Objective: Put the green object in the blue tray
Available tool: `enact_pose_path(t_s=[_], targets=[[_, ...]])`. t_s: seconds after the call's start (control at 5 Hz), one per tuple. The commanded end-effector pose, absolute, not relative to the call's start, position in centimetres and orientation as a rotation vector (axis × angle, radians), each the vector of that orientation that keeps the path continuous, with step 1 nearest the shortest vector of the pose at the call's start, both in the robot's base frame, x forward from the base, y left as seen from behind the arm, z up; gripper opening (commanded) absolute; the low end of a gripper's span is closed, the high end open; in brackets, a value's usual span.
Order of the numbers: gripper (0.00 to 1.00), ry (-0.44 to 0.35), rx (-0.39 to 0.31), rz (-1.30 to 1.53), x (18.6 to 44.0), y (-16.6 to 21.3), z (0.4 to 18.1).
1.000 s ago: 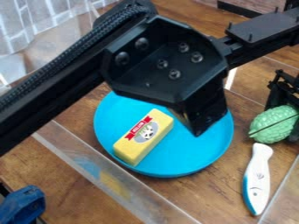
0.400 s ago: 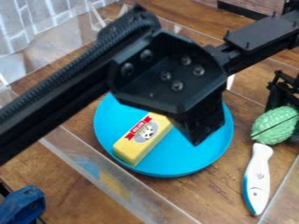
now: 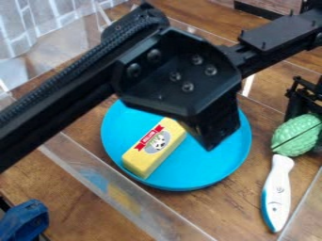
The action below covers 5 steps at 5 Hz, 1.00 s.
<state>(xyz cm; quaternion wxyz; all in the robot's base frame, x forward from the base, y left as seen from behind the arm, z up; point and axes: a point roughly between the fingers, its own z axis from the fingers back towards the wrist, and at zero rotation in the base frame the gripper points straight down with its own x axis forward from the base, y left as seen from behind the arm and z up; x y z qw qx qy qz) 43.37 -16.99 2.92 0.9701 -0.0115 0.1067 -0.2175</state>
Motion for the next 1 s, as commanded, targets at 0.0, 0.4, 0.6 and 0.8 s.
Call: enact_pose_path(t_s=[0.0, 0.4, 0.6, 0.8], targets=[[0.00, 0.141, -0.043, -0.432, 43.9, -16.7, 6.7], [0.00, 0.145, -0.055, -0.423, 43.8, -16.5, 7.2], [0.00, 0.146, -0.061, -0.418, 43.7, -16.4, 7.5], [0.00, 0.148, -0.067, -0.413, 43.6, -16.3, 7.7]])
